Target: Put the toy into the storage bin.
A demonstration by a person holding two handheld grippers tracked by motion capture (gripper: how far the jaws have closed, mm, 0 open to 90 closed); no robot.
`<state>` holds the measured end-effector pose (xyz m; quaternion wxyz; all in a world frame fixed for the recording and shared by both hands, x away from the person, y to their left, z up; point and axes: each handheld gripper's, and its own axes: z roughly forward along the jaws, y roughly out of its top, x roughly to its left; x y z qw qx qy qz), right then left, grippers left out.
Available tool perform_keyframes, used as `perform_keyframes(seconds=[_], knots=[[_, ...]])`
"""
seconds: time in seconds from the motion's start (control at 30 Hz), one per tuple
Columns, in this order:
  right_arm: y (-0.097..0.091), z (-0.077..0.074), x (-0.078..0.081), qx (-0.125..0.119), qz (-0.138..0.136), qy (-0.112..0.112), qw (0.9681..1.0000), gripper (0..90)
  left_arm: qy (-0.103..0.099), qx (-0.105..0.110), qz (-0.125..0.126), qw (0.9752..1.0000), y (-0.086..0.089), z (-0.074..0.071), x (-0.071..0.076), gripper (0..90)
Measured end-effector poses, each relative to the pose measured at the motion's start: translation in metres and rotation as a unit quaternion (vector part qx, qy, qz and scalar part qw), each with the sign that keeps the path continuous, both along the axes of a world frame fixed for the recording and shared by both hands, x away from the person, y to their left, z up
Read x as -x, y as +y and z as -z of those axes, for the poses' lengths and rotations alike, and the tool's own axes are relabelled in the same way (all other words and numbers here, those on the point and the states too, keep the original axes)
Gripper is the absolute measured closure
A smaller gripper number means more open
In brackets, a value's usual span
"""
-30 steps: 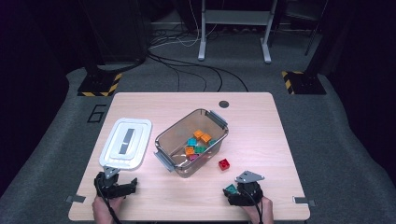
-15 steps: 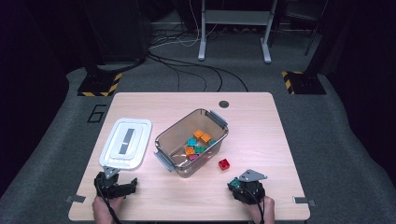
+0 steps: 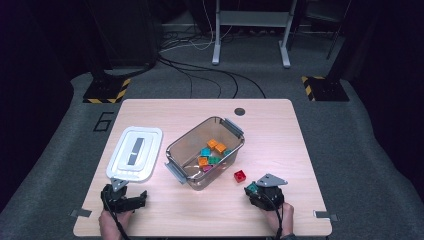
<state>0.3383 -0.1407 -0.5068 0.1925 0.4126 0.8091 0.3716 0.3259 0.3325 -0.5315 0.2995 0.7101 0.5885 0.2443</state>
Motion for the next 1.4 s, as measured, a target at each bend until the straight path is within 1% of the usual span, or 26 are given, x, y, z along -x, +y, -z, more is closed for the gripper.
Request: perform_keyframes(seconds=[0.3, 0.47, 0.6, 0.77, 0.97, 1.17, 1.4], knots=[[0.001, -0.009, -0.014, -0.004, 0.008, -0.018, 0.9998, 58.1, 0.000, 0.000, -0.001, 1.0000, 0.000, 0.000, 0.000, 0.0], [0.002, -0.017, -0.022, -0.010, 0.015, -0.033, 0.9993, 58.1, 0.000, 0.000, -0.001, 1.0000, 0.000, 0.000, 0.000, 0.0], [0.003, -0.023, -0.029, -0.010, 0.017, -0.047, 0.9987, 58.1, 0.000, 0.000, -0.001, 1.0000, 0.000, 0.000, 0.000, 0.0], [0.003, -0.031, -0.036, -0.011, 0.019, -0.054, 0.9983, 58.1, 0.000, -0.001, 0.000, 1.0000, 0.000, 0.000, 0.000, 0.0], [0.000, -0.042, -0.042, -0.009, 0.022, -0.066, 0.9975, 58.1, 0.000, -0.001, -0.001, 1.0000, 0.000, 0.000, 0.000, 0.0], [-0.004, -0.055, -0.048, -0.015, 0.026, -0.080, 0.9963, 58.1, 0.000, 0.000, -0.001, 1.0000, 0.000, 0.000, 0.000, 0.0], [-0.002, -0.070, -0.051, -0.018, 0.027, -0.097, 0.9948, 58.2, 0.000, -0.001, 0.000, 1.0000, 0.000, 0.000, 0.000, 0.0]])
